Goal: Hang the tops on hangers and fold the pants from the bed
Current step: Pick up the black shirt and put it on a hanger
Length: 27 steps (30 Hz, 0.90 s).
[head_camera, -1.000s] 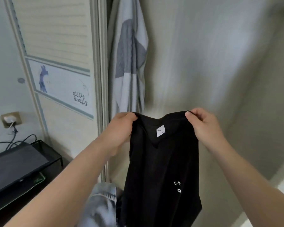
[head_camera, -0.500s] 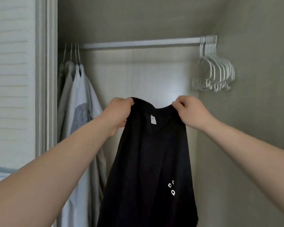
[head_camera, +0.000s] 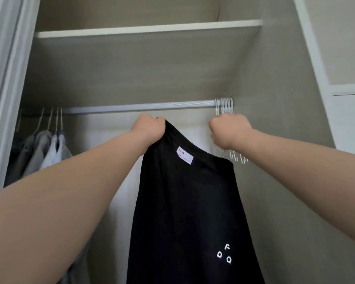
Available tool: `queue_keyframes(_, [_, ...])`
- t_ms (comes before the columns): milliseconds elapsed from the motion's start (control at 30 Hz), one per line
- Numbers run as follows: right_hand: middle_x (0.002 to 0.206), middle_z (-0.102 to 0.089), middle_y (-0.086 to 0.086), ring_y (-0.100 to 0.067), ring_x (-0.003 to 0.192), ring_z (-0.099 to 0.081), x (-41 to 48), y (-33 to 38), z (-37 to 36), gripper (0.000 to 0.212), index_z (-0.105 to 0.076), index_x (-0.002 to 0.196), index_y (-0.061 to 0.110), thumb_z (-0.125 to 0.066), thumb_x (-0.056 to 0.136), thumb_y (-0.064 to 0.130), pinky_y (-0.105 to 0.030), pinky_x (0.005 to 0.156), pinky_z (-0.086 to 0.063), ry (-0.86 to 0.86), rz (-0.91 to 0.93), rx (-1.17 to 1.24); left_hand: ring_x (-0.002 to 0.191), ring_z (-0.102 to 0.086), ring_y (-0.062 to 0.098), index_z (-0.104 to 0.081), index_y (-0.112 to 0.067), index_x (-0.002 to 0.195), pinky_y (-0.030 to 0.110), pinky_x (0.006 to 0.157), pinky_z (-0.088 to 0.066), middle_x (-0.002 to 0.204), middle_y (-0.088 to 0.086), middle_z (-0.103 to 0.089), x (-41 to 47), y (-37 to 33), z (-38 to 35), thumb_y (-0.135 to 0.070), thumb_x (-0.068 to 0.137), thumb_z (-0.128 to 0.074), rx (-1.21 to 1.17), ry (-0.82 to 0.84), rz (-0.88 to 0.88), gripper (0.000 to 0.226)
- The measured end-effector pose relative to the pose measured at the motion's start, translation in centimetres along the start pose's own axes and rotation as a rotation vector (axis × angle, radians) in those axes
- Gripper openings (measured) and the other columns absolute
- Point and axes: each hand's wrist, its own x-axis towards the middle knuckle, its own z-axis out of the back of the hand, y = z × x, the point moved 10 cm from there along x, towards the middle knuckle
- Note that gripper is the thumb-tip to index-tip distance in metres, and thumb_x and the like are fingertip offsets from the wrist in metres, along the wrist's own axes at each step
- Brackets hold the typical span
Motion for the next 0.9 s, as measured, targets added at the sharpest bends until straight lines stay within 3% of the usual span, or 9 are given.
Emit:
queue_keyframes(100, [0.133,-0.053,-0.011,-0.032,0.127,-0.047,1.3,-2.4,-0.7,0.038,-0.054,0.131,0.017,-0.048,0.093,0.017,-0.04,0.099,-0.035,-0.029,-0.08,-0.132,0.082,-0.057,0.031,-0.059,-0.004,0.107,0.035,0.072,-0.047,0.093,0.011,-0.058,0.8,-0.3,-2.5,-0.026,0.092,-0.044,0.014,0.062,-0.008,0.03])
queue_keyframes(267, [0.141,-0.052,-0.012,-0.033,0.132,-0.045,2.6,-4.7,-2.4,0.045,-0.051,0.138,0.015,-0.051,0.093,0.012,-0.041,0.105,-0.032,0.002,-0.198,-0.162,0.065,-0.047,0.025,-0.048,-0.01,0.083,0.027,0.06,-0.038,0.075,0.005,-0.047,1.8,-0.4,-4.7,-0.023,0.092,-0.043,0.101,0.052,-0.064,0.016])
queue_keyframes(433, [0.133,-0.061,-0.008,-0.032,0.125,-0.054,3.7,-5.8,-3.2,0.037,-0.062,0.128,0.017,-0.05,0.094,0.006,-0.037,0.097,-0.036,-0.012,-0.249,-0.111,0.062,-0.039,0.025,-0.04,-0.013,0.074,0.027,0.055,-0.03,0.071,0.004,-0.04,2.3,0.4,-5.0,-0.02,0.092,-0.043,0.164,0.04,-0.094,0.02])
queue_keyframes(667, [0.133,-0.054,-0.02,-0.039,0.125,-0.053,4.7,-7.2,-1.8,0.037,-0.051,0.134,0.001,-0.046,0.097,0.006,-0.042,0.097,-0.042,-0.132,-0.308,0.086,0.058,-0.032,0.023,-0.033,-0.015,0.069,0.027,0.052,-0.025,0.068,0.003,-0.033,2.3,2.1,-3.4,-0.021,0.094,-0.043,0.226,0.001,-0.08,0.028])
queue_keyframes(800, [0.126,-0.056,-0.023,-0.044,0.115,-0.059,4.4,-6.6,-1.0,0.027,-0.048,0.121,0.0,-0.044,0.094,0.001,-0.045,0.085,-0.046,-0.223,-0.284,0.29,0.057,-0.03,0.024,-0.031,-0.015,0.066,0.028,0.052,-0.024,0.065,0.003,-0.032,2.0,2.4,-1.8,-0.018,0.094,-0.043,0.268,-0.05,-0.1,0.031])
queue_keyframes(900, [0.118,-0.059,-0.025,-0.046,0.108,-0.06,3.7,-6.2,-1.0,0.016,-0.049,0.108,0.004,-0.045,0.093,0.002,-0.041,0.075,-0.04,-0.241,-0.327,0.507,0.061,-0.033,0.026,-0.033,-0.015,0.065,0.029,0.055,-0.027,0.065,0.004,-0.037,1.4,2.3,0.1,-0.017,0.092,-0.045,0.355,-0.132,-0.132,0.03])
